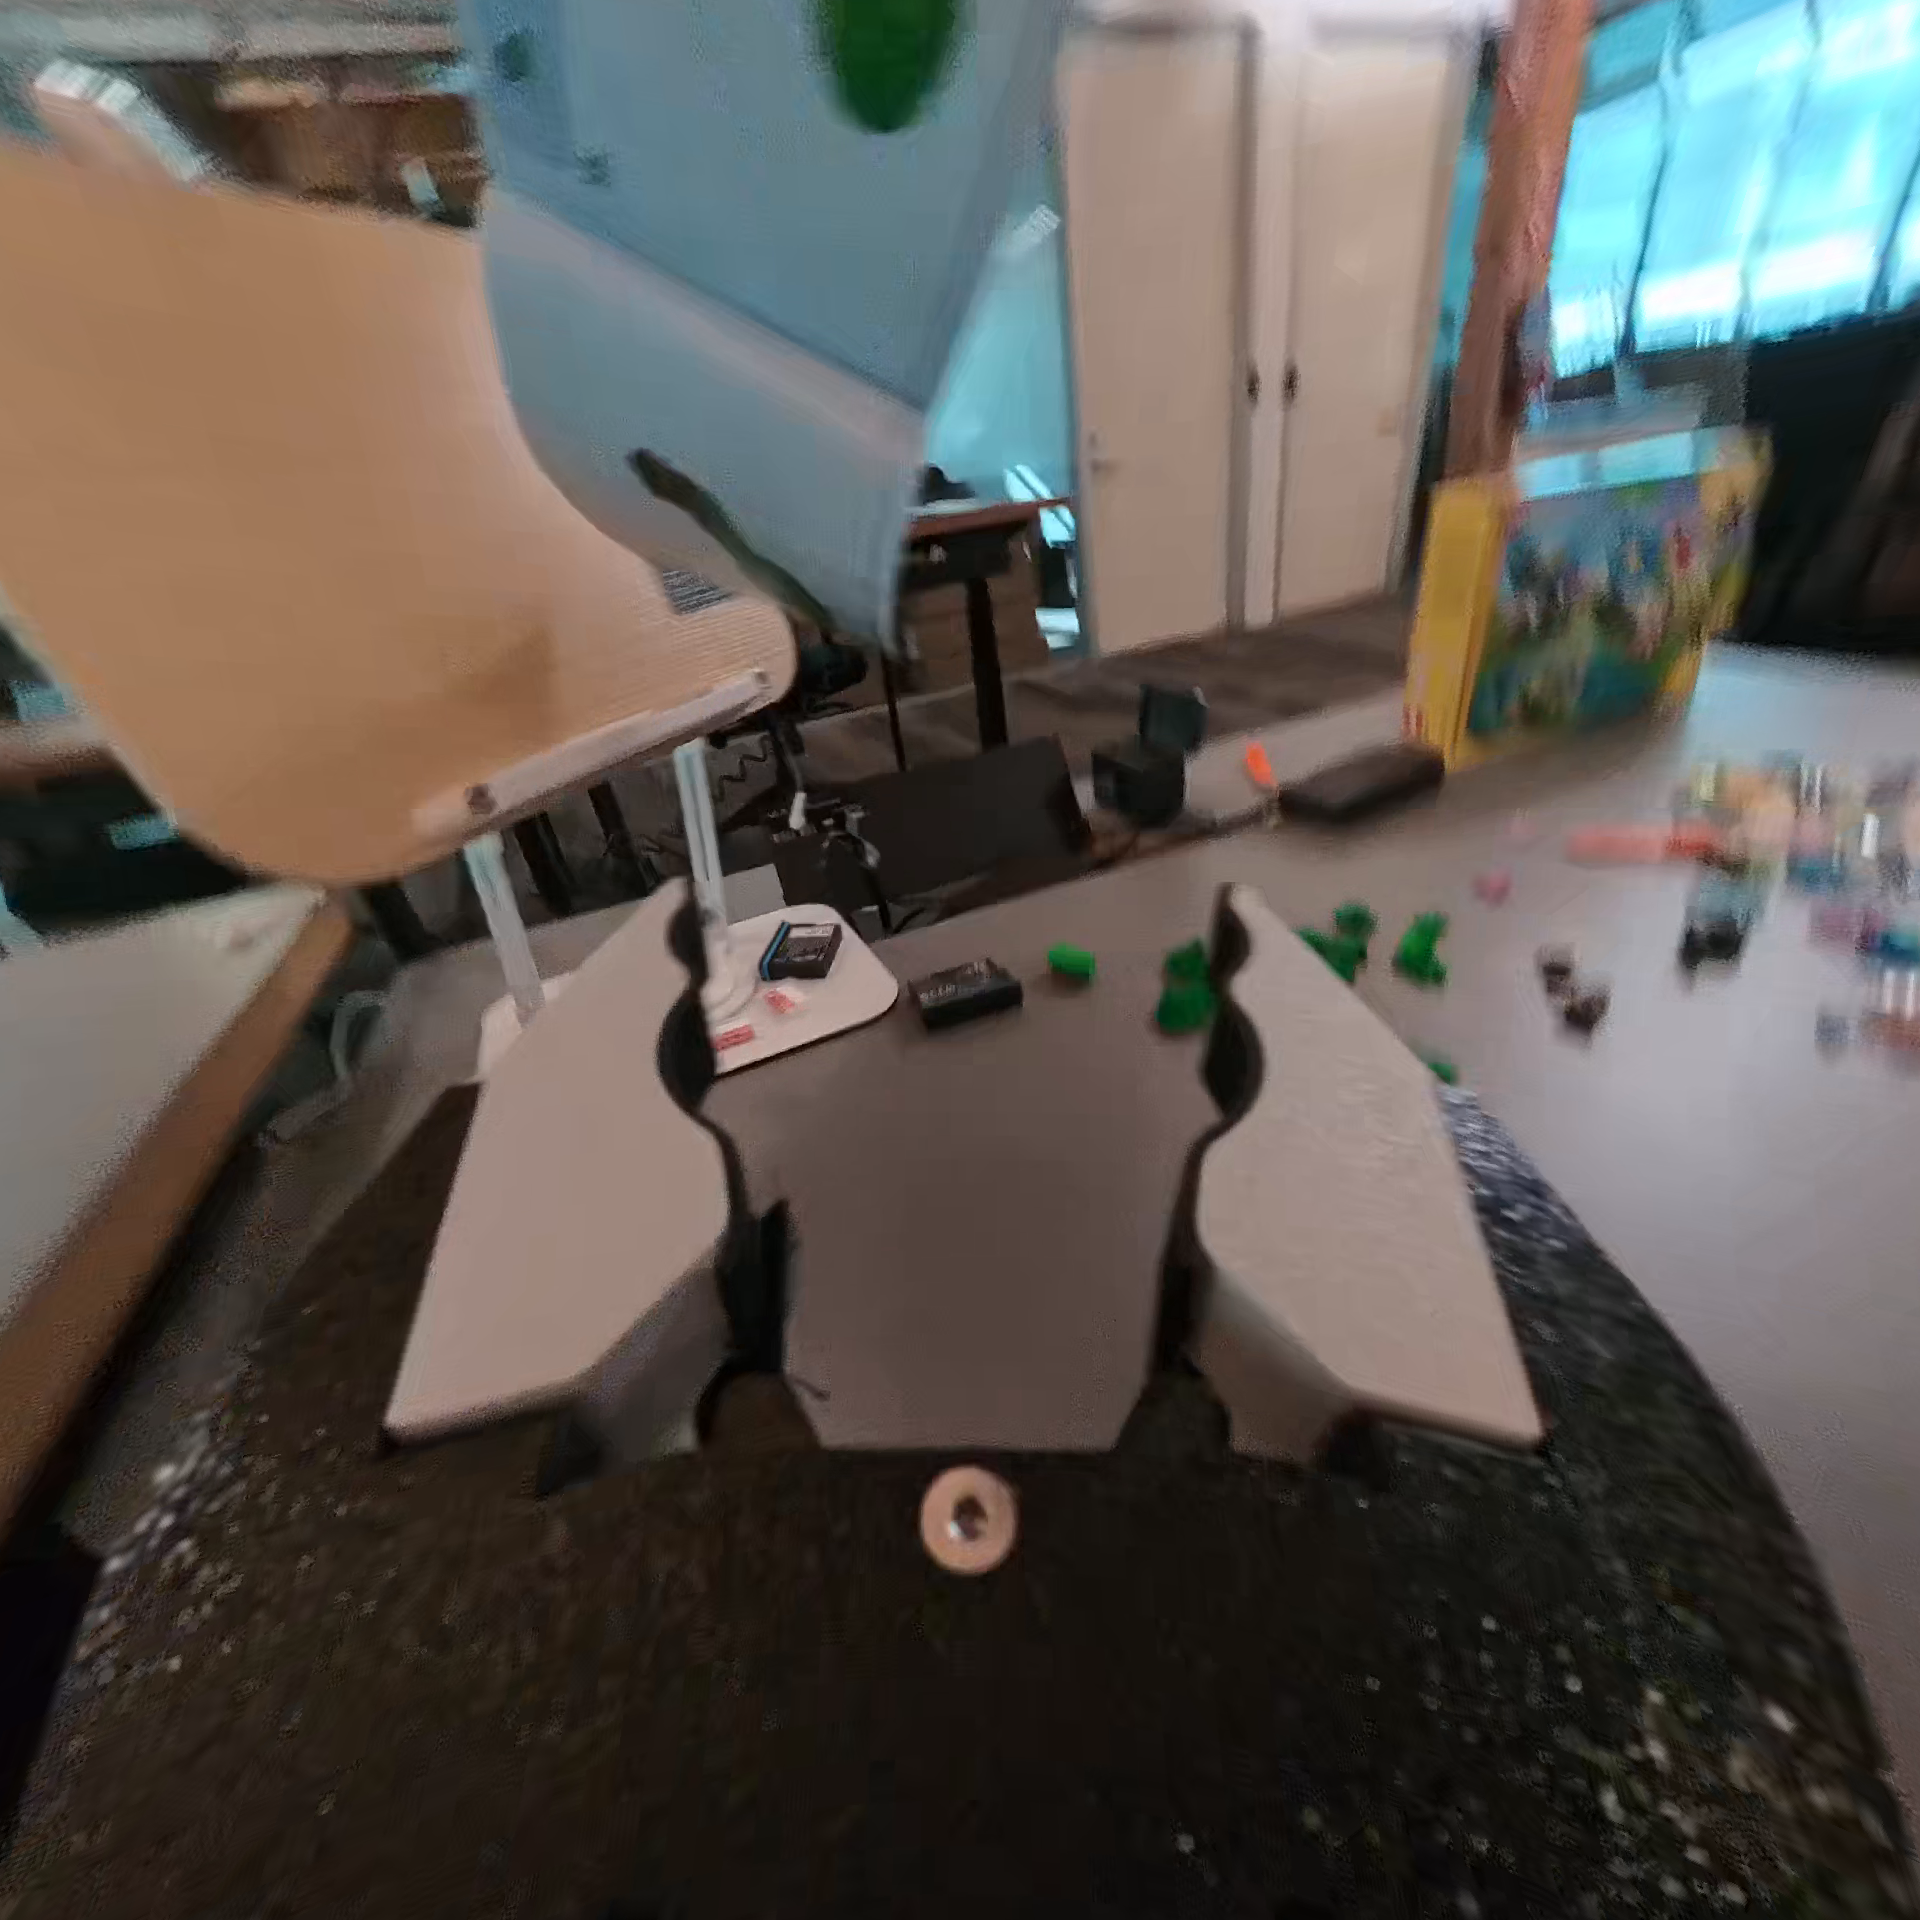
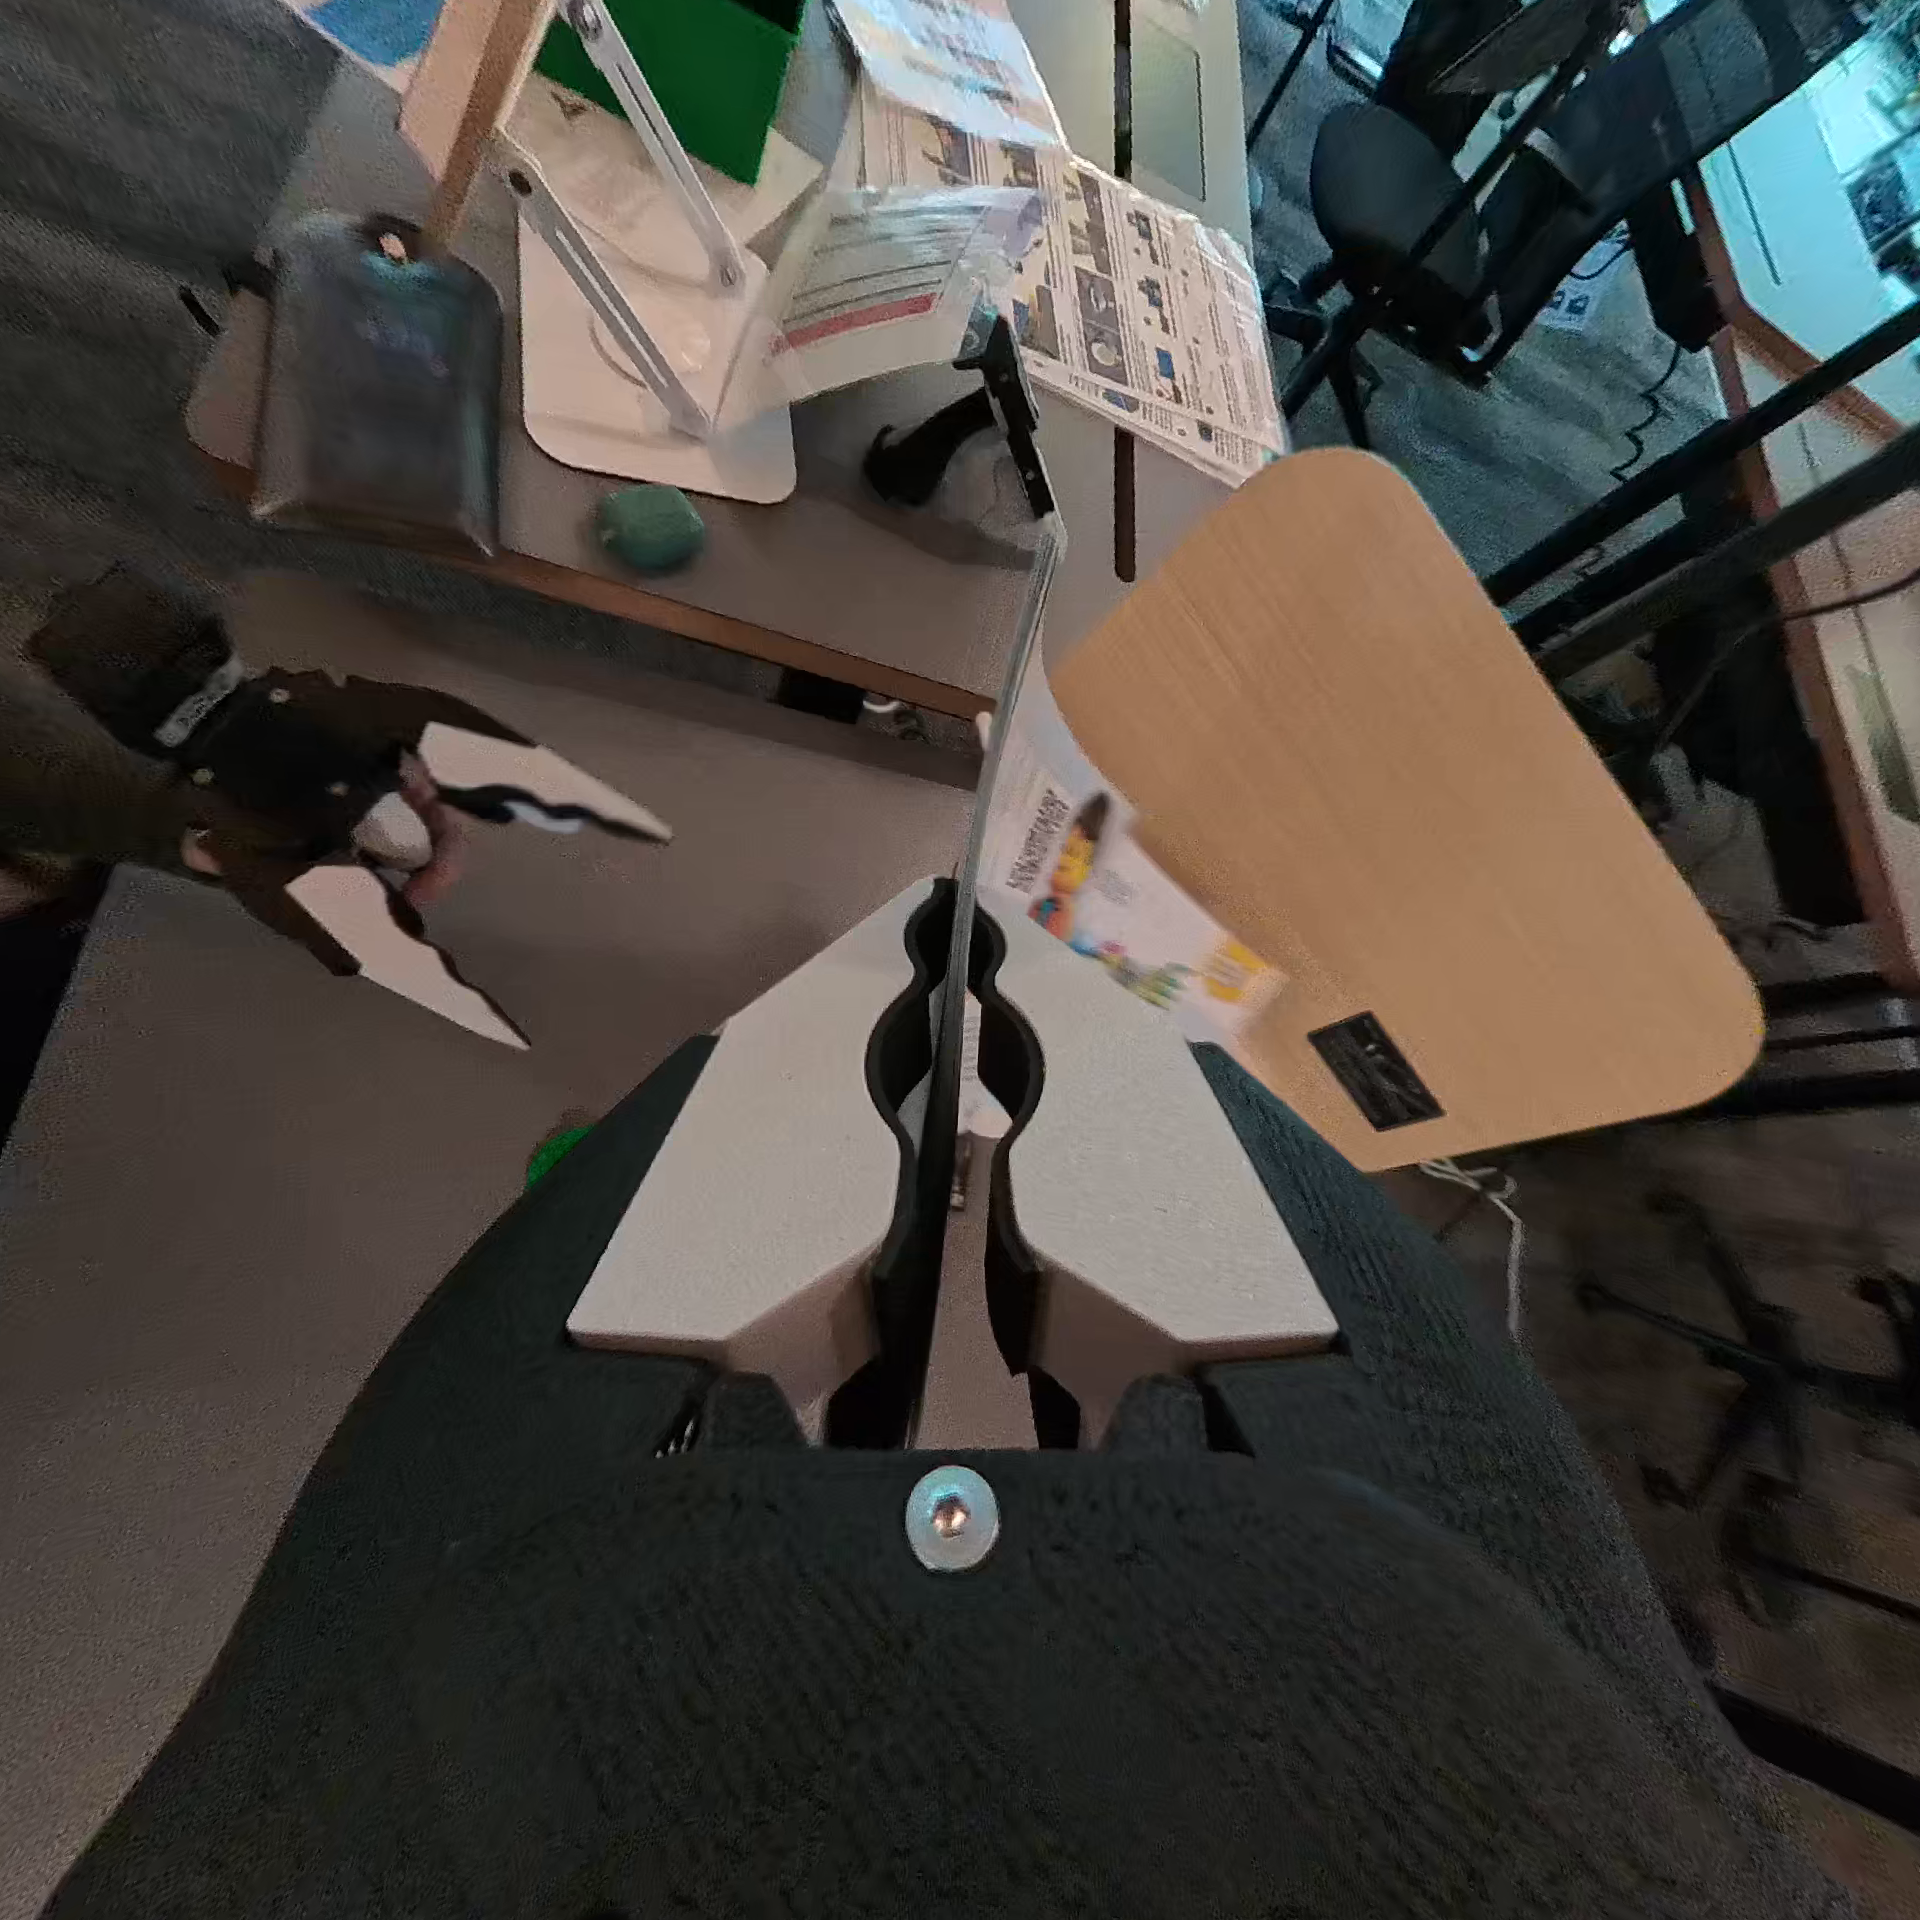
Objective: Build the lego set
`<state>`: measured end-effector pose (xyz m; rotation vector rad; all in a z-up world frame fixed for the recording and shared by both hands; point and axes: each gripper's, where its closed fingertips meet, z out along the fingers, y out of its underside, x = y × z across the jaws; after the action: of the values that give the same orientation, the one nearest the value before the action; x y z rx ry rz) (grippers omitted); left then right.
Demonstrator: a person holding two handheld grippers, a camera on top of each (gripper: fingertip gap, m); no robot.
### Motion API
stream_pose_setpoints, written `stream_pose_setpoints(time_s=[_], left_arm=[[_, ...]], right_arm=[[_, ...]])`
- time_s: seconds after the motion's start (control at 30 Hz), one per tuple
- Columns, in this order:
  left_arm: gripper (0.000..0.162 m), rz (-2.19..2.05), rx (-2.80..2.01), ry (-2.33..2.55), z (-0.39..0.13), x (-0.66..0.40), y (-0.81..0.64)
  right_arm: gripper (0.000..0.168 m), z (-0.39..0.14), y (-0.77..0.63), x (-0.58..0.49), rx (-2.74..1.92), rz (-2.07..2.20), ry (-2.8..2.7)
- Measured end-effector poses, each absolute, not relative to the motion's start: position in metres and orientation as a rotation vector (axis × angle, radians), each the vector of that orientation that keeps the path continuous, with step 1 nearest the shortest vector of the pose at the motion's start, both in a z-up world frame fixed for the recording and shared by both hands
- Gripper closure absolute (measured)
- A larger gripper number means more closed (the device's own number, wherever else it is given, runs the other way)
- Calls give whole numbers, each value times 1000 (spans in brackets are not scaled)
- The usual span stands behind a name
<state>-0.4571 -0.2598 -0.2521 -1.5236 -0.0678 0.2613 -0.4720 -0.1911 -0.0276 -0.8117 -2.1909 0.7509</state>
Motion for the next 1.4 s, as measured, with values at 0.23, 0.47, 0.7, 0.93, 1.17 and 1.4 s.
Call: stream_pose_setpoints(time_s=[0.23,0.47,0.7,0.93,1.17,1.4], left_arm=[[4,-38,-1120,-728,-246,-552,-276],[19,-441,-853,-501,-233,-532,-291],[160,-577,-681,-104,-199,-480,-309],[162,-211,-891,-145,-153,-560,-303],[162,223,-1318,-214,-112,-669,-238],[162,294,-1544,-286,-148,-707,-187]], right_arm=[[168,-12,-245,-467,-588,698,-2232],[168,20,-262,-444,-422,754,-2164],[168,36,-231,-450,-508,795,-2095],[168,13,-127,-500,-721,1033,-1885],[168,-58,-5,-579,-930,1284,-1520],[168,-142,59,-647,-1107,1375,-1414]])
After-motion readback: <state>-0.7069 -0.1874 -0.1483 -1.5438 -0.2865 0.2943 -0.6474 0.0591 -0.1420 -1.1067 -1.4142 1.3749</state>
